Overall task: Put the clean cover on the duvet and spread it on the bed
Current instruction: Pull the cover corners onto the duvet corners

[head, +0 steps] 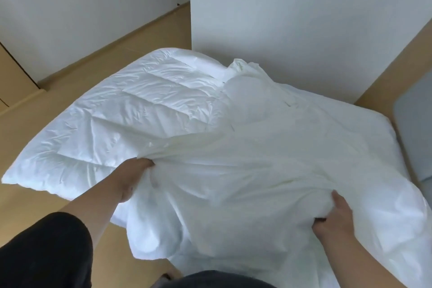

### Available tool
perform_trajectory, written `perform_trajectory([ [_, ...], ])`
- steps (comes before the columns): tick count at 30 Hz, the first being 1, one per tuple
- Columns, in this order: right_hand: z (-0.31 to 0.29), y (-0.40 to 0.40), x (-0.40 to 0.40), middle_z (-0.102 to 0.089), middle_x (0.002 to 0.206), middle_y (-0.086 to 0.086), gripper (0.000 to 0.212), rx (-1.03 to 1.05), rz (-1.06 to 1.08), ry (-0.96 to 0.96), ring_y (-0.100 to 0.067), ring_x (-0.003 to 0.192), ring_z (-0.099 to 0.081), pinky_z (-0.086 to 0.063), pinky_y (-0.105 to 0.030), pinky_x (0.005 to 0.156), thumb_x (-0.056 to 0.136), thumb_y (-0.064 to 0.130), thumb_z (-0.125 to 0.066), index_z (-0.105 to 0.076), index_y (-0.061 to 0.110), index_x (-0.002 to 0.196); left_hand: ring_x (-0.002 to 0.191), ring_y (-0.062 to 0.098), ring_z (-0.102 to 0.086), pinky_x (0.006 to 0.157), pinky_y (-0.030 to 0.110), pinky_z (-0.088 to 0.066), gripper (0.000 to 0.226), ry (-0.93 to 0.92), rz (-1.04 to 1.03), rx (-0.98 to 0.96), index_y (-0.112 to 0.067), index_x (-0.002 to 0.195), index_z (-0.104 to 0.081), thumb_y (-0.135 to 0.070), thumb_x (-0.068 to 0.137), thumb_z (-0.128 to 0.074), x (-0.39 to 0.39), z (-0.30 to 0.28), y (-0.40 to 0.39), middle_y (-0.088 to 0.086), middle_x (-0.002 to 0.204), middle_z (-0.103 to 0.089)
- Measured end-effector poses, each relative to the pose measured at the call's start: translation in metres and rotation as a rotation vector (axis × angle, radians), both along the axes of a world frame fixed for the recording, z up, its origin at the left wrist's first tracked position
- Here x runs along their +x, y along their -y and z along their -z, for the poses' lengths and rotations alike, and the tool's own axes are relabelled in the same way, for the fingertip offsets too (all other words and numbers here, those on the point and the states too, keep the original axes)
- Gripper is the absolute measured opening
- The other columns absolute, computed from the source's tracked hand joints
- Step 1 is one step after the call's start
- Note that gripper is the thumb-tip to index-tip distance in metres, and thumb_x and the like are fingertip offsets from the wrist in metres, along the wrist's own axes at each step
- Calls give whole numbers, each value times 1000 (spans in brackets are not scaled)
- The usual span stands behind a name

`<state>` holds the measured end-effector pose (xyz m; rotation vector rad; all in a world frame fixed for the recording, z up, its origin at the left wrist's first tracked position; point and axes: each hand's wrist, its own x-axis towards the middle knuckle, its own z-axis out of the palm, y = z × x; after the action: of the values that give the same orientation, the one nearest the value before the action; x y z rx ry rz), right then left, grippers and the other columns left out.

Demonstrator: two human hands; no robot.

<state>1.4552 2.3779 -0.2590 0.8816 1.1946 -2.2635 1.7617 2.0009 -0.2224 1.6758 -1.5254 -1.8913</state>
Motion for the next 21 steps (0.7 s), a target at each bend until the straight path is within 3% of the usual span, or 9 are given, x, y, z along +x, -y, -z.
perform_trajectory([
  [2,7,5,32,-69,114,17,32,159,-19,-2,-11,104,-66,-53,-30,89,95,37,-69,-61,49,124,84,39,-72,79,51,-58,20,-6,38,56,-10,101,-75,-20,87,-65,7,5,10,20,93,-75],
  [3,10,6,46,-71,105,20,36,217,-68,-25,-10,97,-67,-53,-31,89,92,44,-71,-58,53,125,80,39,-72,75,51,-58,19,-5,76,48,-10,100,-74,-20,87,-65,9,7,15,19,91,-75],
  [5,25,6,75,-77,90,14,39,266,-155,-17,-14,91,-69,-54,-38,91,80,59,-78,-67,41,113,82,41,-72,76,52,-58,19,19,166,-1,-9,102,-72,-18,88,-62,12,9,25,19,93,-75],
  [6,38,7,88,-78,94,9,49,256,-206,9,-17,96,-70,-54,-41,94,75,62,-79,-71,31,112,87,43,-72,81,54,-58,19,41,203,-33,-8,104,-72,-17,89,-62,13,10,29,21,96,-75],
  [8,55,13,116,-77,108,2,59,298,-344,26,-22,108,-69,-53,-43,96,73,58,-81,-72,19,117,91,44,-71,86,57,-56,19,80,248,-72,-8,104,-70,-17,89,-64,15,13,35,22,100,-73],
  [12,93,21,156,-79,99,-6,58,405,-580,97,-28,95,-72,-56,-37,64,65,43,-86,-74,7,110,72,33,-66,70,45,-54,38,146,340,-73,-6,96,-70,-31,67,-70,23,22,43,17,84,-69],
  [15,124,27,165,-75,114,-9,74,486,-728,191,-31,108,-67,-54,-41,80,61,46,-90,-71,5,119,76,37,-71,73,50,-58,25,208,365,-94,-12,96,-72,-27,77,-74,27,38,47,15,86,-74],
  [18,152,36,162,-64,131,-5,74,652,-607,209,-29,115,-59,-45,-43,101,77,49,-85,-59,12,136,84,37,-72,79,51,-58,34,278,379,-89,-18,101,-71,-33,70,-75,28,51,48,12,91,-75],
  [21,145,66,135,-64,123,1,58,646,-481,141,-20,100,-60,-46,-40,94,82,47,-79,-60,20,128,87,31,-73,81,49,-58,48,320,426,-87,-23,106,-67,-38,61,-76,28,52,46,8,96,-74],
])
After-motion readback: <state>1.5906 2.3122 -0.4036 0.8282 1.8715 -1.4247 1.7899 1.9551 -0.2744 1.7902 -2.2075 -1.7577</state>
